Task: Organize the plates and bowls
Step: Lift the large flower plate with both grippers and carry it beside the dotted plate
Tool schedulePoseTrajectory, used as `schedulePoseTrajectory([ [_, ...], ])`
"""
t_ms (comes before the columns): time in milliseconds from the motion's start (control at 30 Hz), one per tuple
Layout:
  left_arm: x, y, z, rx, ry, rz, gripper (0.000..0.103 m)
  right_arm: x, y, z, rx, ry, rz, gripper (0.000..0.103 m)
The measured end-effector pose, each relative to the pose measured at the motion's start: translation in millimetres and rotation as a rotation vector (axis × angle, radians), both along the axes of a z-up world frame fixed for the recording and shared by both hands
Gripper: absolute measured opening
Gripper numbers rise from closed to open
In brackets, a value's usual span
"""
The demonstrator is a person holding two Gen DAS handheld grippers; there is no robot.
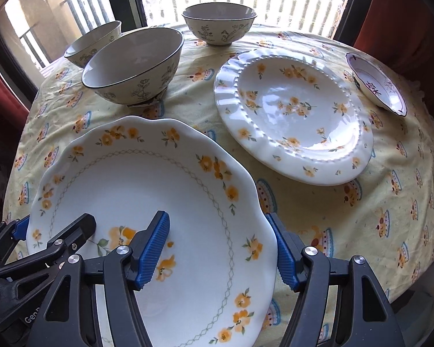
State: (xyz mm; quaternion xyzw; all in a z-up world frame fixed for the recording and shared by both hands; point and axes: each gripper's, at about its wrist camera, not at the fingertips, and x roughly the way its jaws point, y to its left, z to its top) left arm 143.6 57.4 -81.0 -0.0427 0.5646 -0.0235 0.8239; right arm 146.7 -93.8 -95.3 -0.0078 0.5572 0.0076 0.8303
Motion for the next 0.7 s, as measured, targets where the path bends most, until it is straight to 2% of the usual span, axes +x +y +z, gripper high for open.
schedulePoseTrajectory([
  [367, -2, -58, 15, 0.02, -0.044, 0.038, 0.07, 6, -58, 16, 0.018, -0.028, 0.043, 0.072],
  [700, 1, -122, 15, 0.02, -0.064, 0.015, 0.07, 7, -120, 20, 0.017, -0.037, 0.029, 0.072],
])
